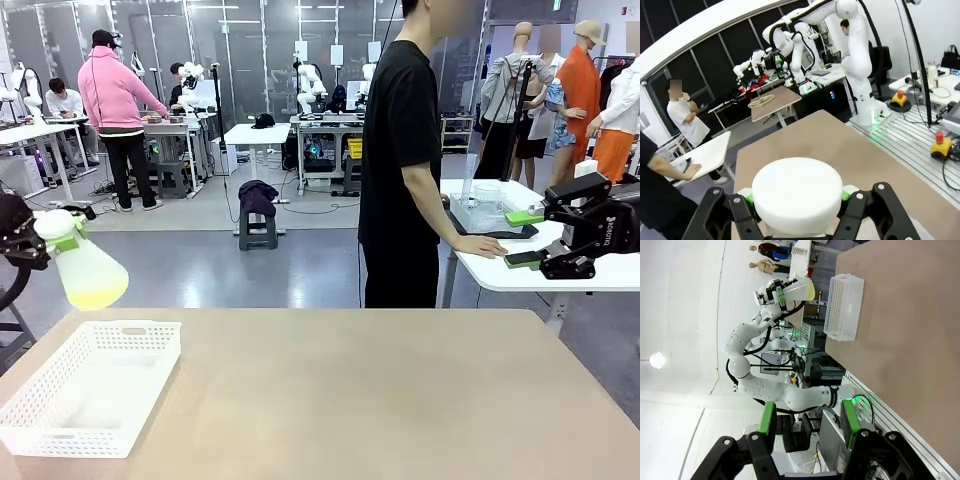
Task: Prepare the solutions needed for the experiment.
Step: When the human places the Big flask in the center of the table, pick up the Big flask and place it in the left Organizing basket.
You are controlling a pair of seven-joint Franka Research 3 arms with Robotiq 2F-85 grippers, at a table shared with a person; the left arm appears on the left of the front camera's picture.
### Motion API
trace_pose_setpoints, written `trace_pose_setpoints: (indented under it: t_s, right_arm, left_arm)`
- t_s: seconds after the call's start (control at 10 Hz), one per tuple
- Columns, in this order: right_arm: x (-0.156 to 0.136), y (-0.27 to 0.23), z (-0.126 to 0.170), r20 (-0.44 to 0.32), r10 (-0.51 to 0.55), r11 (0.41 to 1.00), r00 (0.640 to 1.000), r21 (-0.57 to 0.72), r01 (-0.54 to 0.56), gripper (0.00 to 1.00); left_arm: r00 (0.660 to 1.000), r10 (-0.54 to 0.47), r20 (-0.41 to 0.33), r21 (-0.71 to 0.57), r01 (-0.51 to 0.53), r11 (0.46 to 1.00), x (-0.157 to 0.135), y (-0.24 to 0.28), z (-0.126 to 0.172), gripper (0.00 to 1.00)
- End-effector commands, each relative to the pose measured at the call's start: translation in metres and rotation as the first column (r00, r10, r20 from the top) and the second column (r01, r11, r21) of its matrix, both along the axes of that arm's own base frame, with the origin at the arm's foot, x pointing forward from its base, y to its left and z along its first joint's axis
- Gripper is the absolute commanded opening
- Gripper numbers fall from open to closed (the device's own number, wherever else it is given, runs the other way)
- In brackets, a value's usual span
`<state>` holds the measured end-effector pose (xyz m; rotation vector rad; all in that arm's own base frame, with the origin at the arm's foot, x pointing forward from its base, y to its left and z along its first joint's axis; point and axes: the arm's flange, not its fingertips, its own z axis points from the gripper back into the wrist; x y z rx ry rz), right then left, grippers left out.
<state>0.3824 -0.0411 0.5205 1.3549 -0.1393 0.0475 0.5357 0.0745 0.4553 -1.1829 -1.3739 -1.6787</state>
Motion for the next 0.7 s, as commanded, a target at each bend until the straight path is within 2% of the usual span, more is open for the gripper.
trace_pose_setpoints:
  t_s: [0.0, 0.1, 0.3, 0.4, 0.6]
  right_arm:
    - [0.0, 0.0, 0.001, 0.012, 0.001, 1.0, 1.0, 0.006, -0.001, 0.65]
    - [0.0, 0.0, 0.001, 0.012, 0.001, 1.0, 1.0, 0.006, -0.001, 0.65]
    - [0.0, 0.0, 0.001, 0.012, 0.001, 1.0, 1.0, 0.006, -0.001, 0.65]
    - [0.0, 0.0, 0.001, 0.012, 0.001, 1.0, 1.0, 0.006, -0.001, 0.65]
    - [0.0, 0.0, 0.001, 0.012, 0.001, 1.0, 1.0, 0.006, -0.001, 0.65]
  left_arm:
    - [0.997, 0.02, -0.076, -0.027, -0.022, 0.999, -0.009, -0.01, -0.005, 0.0]
    - [0.993, 0.032, -0.115, -0.013, -0.034, 0.999, -0.009, -0.015, -0.012, 0.0]
    - [0.991, 0.011, -0.137, -0.013, -0.013, 1.0, -0.011, -0.022, -0.019, 0.0]
    - [0.995, -0.005, -0.103, -0.006, 0.004, 1.0, -0.009, -0.012, -0.026, 0.0]
    - [0.995, -0.005, -0.103, -0.006, 0.004, 1.0, -0.009, -0.012, -0.026, 0.0]
